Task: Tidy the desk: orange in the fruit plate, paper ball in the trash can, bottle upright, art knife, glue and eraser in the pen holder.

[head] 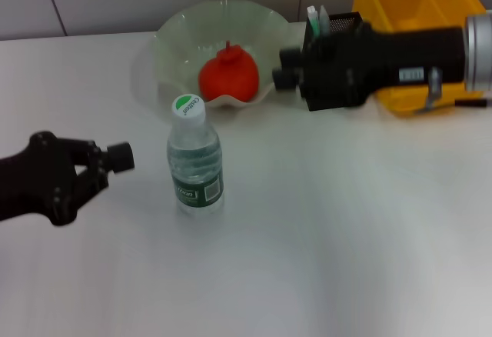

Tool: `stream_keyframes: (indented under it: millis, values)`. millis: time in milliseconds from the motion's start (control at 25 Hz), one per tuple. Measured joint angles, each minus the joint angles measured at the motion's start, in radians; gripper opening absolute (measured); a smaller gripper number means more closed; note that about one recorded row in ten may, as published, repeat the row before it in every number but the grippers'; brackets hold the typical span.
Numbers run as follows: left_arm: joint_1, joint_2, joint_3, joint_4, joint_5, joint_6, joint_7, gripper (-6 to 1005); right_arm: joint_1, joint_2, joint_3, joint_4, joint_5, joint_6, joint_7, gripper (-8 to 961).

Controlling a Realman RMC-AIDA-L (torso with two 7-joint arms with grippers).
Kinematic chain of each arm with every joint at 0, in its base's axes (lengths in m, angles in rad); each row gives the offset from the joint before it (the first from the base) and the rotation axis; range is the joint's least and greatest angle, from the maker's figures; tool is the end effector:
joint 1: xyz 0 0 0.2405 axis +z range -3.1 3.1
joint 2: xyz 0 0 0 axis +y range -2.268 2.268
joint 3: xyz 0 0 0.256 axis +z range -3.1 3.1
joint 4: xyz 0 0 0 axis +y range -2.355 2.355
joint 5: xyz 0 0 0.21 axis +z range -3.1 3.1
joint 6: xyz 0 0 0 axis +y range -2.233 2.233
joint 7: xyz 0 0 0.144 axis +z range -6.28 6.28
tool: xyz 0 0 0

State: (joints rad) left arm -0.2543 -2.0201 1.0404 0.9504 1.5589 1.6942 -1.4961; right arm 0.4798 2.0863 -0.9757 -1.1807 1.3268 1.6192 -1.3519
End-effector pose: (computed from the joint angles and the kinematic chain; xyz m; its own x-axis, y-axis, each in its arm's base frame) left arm -0.2487 0.2797 0.0421 0.7367 0.2604 0.6241 0.3842 -0.9206 -0.0694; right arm 0.1714 0.3403 0.0450 0.8402 -0.2409 -0.4859 -0.3368 -0.9340 -0.1193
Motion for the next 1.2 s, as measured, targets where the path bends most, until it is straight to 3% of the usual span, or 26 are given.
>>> stream_keyframes:
  millis: [320, 680, 1200]
  values:
    - [-0.012, -0.014, 0.007, 0.012, 0.066, 0.031, -0.053, 99, -0.063, 0.001, -0.029, -0.001, -0.024, 0.140, 0.035, 322]
    - [-0.049, -0.039, 0.010, 0.010, 0.176, 0.034, -0.104, 100, -0.132, 0.005, -0.094, 0.016, -0.003, 0.203, 0.039, 325]
    - [-0.065, -0.042, 0.024, -0.040, 0.206, 0.026, -0.116, 101, -0.158, 0.006, -0.105, 0.049, 0.021, 0.235, 0.021, 328]
